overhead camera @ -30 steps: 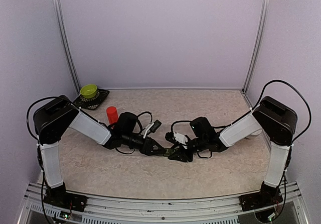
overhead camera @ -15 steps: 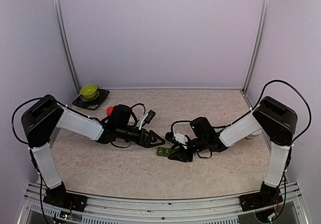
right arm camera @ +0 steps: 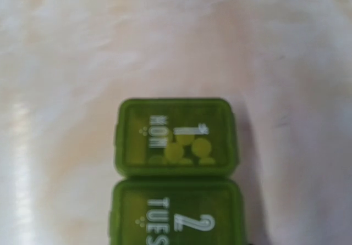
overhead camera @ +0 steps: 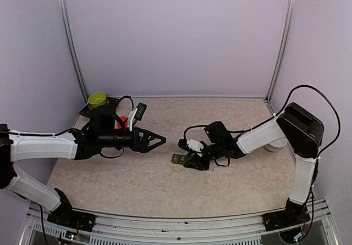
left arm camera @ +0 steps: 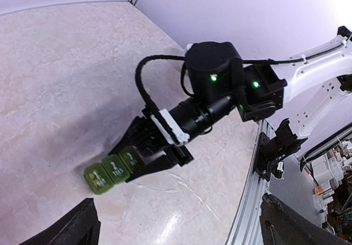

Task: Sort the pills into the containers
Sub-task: Position the pill container at the center of the board.

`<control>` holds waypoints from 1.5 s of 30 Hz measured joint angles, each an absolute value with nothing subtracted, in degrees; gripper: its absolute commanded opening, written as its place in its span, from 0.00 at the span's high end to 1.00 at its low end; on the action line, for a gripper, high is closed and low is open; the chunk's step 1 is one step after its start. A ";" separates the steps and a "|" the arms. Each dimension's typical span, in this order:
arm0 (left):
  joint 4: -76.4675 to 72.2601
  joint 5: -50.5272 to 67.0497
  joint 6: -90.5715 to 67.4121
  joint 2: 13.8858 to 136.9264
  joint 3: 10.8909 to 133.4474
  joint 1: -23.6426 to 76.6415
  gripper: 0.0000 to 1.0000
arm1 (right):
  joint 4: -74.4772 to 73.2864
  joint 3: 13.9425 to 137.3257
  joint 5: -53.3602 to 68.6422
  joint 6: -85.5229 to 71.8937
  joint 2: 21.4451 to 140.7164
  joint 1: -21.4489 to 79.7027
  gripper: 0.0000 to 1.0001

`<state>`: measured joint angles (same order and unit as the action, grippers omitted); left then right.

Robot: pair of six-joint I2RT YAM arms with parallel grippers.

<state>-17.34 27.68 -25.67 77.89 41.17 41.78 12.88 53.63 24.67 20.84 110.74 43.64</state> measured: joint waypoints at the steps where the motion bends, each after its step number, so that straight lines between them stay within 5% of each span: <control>1: -16.62 26.81 -25.78 76.03 40.47 42.19 0.01 | 11.86 55.13 24.47 21.89 111.42 43.22 0.79; 17: -9.63 19.49 -29.91 56.36 30.70 48.42 0.01 | -6.79 80.18 31.24 37.41 124.79 36.77 0.53; 28: -8.91 17.54 -30.81 54.96 30.33 48.99 0.01 | -8.64 80.90 30.24 38.30 124.70 36.71 0.01; 32: -8.86 16.05 -30.70 54.87 30.33 49.25 0.01 | -9.04 79.02 26.74 37.28 122.26 36.62 0.00; 38: -4.25 9.50 -27.79 51.88 31.44 49.34 0.01 | -9.74 70.74 18.83 28.01 107.63 36.62 0.00; 45: 2.72 -6.57 -23.64 48.40 37.78 49.34 0.01 | -7.01 56.84 6.35 8.75 76.07 36.62 0.00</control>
